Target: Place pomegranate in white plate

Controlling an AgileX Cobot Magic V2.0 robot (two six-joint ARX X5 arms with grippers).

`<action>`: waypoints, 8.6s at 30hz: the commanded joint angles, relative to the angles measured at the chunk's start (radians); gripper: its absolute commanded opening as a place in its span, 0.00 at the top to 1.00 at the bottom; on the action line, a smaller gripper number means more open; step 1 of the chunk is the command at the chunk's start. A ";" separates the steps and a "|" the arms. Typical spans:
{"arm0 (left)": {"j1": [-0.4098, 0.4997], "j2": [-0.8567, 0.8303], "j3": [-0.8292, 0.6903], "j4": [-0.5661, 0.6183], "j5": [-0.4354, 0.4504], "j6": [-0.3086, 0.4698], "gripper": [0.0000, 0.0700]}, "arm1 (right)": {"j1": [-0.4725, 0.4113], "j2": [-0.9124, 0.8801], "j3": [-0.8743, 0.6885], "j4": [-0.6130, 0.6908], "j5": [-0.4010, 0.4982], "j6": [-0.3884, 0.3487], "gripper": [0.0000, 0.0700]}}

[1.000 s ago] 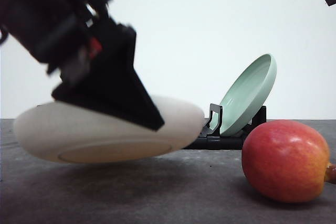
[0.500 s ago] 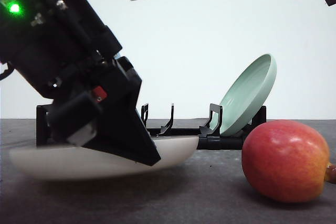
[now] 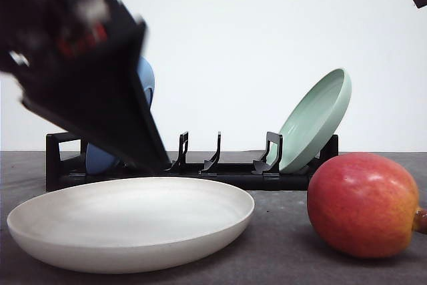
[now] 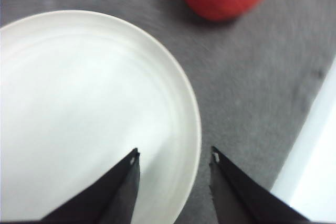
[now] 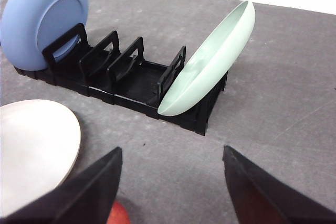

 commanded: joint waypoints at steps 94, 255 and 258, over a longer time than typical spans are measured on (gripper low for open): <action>0.783 -0.494 0.014 -0.300 0.092 -0.011 0.44 | 0.497 0.914 0.444 -0.252 0.016 0.082 0.27; 0.999 -1.089 -0.626 0.202 0.064 0.060 1.00 | 0.006 0.407 0.052 0.099 0.004 0.062 0.98; 0.999 -1.089 -0.626 0.202 0.064 0.060 1.00 | 0.006 0.407 0.052 0.099 0.004 0.062 0.98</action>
